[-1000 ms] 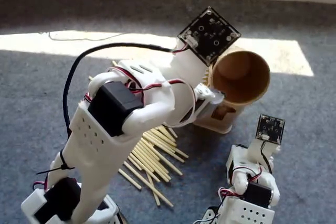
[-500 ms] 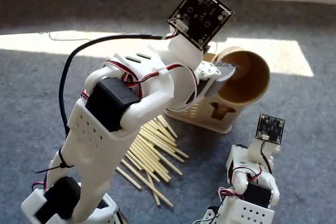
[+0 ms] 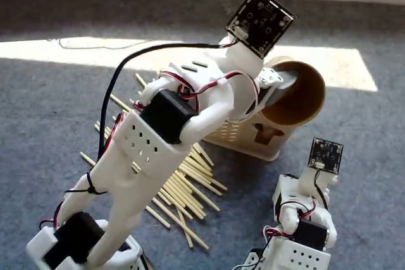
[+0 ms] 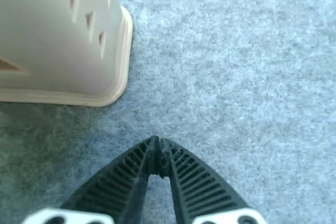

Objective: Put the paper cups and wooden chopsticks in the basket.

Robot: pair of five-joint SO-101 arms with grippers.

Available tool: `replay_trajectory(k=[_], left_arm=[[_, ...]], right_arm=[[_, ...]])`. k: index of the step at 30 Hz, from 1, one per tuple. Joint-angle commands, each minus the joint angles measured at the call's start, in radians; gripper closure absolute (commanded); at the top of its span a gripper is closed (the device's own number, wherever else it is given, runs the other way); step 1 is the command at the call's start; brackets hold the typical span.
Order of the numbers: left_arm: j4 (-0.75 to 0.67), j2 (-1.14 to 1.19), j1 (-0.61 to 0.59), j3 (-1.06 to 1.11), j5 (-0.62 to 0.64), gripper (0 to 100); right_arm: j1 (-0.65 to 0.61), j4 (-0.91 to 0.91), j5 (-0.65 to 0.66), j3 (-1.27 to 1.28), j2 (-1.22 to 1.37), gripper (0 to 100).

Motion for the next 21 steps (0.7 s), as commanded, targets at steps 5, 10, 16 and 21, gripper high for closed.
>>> replay_trajectory(k=[5,10,16,21], left_arm=[[-0.110,-0.024,-0.013,0.031,0.005,83],[-0.160,-0.030,-0.027,0.036,0.005,83],[-0.180,-0.022,-0.041,0.038,0.005,83],[-0.206,-0.024,-0.045,0.038,0.005,83]], right_arm=[[0.010,-0.022,-0.005,0.108,-0.007,98.0],[0.010,-0.022,-0.005,0.108,-0.007,98.0],[0.010,-0.022,-0.005,0.108,-0.007,98.0],[0.010,-0.022,-0.005,0.108,-0.007,98.0]])
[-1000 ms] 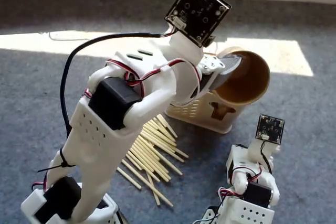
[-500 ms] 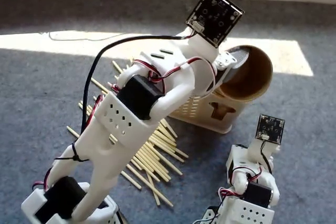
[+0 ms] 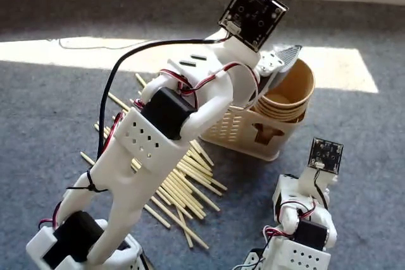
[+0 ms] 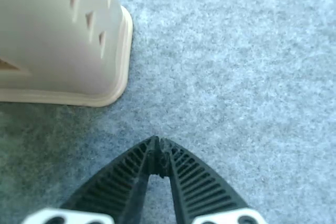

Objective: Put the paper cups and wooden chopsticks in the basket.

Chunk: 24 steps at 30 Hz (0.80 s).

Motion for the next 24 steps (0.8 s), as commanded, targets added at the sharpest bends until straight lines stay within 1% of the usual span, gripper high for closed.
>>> replay_trajectory(k=[1,8,11,15,17,20,24], left_arm=[[-0.026,-0.025,-0.013,-0.010,0.005,83],[-0.015,-0.031,-0.004,-0.004,0.005,83],[0.055,-0.024,-0.004,-0.004,0.005,83],[0.187,-0.033,-0.004,0.018,0.009,83],[0.203,-0.031,-0.004,0.062,0.011,83],[0.173,-0.025,0.019,0.194,0.009,83],[0.023,-0.033,0.041,0.377,0.009,83]], right_arm=[[0.010,-0.022,-0.005,0.108,-0.007,98.0],[0.010,-0.022,-0.005,0.108,-0.007,98.0],[0.010,-0.021,-0.005,0.108,-0.007,98.0],[0.010,-0.021,-0.005,0.108,-0.007,98.0],[0.010,-0.021,-0.005,0.108,-0.007,98.0],[0.010,-0.021,-0.005,0.108,-0.007,98.0],[0.010,-0.021,-0.005,0.108,-0.007,98.0]])
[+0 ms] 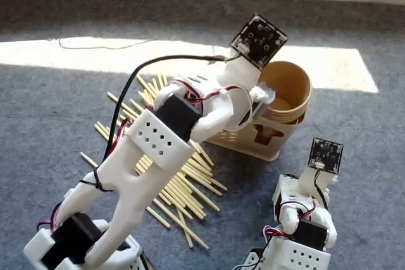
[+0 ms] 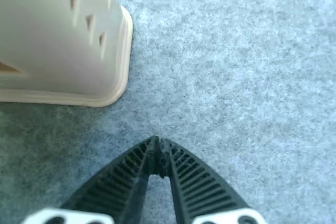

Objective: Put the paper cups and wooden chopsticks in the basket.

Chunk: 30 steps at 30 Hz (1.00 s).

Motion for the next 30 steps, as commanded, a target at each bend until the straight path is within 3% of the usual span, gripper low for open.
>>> replay_trajectory(k=[1,14,24,30], left_arm=[[-0.118,-0.022,0.031,0.122,0.003,83],[-0.298,-0.021,0.030,0.302,-0.002,83],[-0.296,-0.193,0.041,0.257,0.005,83],[-0.195,-0.412,0.038,0.317,0.005,83]], right_arm=[[0.010,-0.021,-0.005,0.108,-0.007,98.0],[0.010,-0.021,-0.005,0.108,-0.007,98.0],[0.010,-0.021,-0.005,0.108,-0.007,98.0],[0.010,-0.021,-0.005,0.108,-0.007,98.0]])
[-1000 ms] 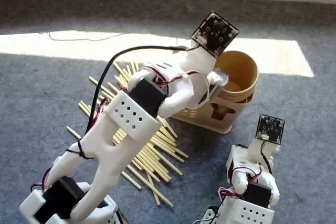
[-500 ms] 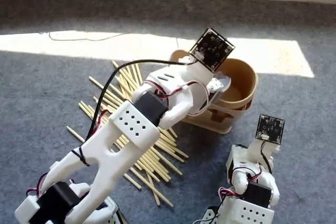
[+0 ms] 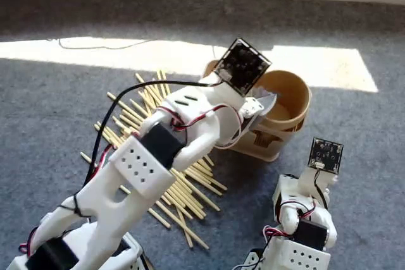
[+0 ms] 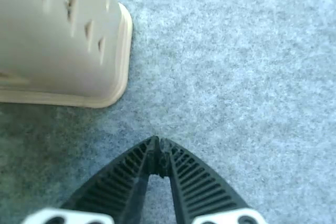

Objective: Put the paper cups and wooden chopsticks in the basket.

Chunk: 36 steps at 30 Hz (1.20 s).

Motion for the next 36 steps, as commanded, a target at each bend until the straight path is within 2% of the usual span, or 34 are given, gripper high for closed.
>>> replay_trajectory(k=[1,9,15,19,24,32,36], left_arm=[[0.049,-0.148,0.027,0.031,0.008,83],[0.046,-0.415,0.022,0.255,0.008,83],[0.046,-0.625,0.019,0.321,0.003,84],[0.048,-0.739,0.005,0.323,0.002,89],[0.055,-0.845,-0.102,0.329,0.002,89],[0.330,-0.986,-0.351,0.329,0.002,89],[0.410,-1.079,-0.496,0.361,0.006,89]], right_arm=[[0.010,-0.021,-0.005,0.108,-0.007,98.0],[0.010,-0.021,-0.005,0.108,-0.007,98.0],[0.010,-0.021,-0.005,0.108,-0.007,98.0],[0.010,-0.021,-0.005,0.108,-0.007,98.0],[0.010,-0.021,-0.005,0.108,-0.007,98.0],[0.010,-0.021,-0.005,0.108,-0.007,98.0],[0.010,-0.021,-0.005,0.108,-0.007,98.0]])
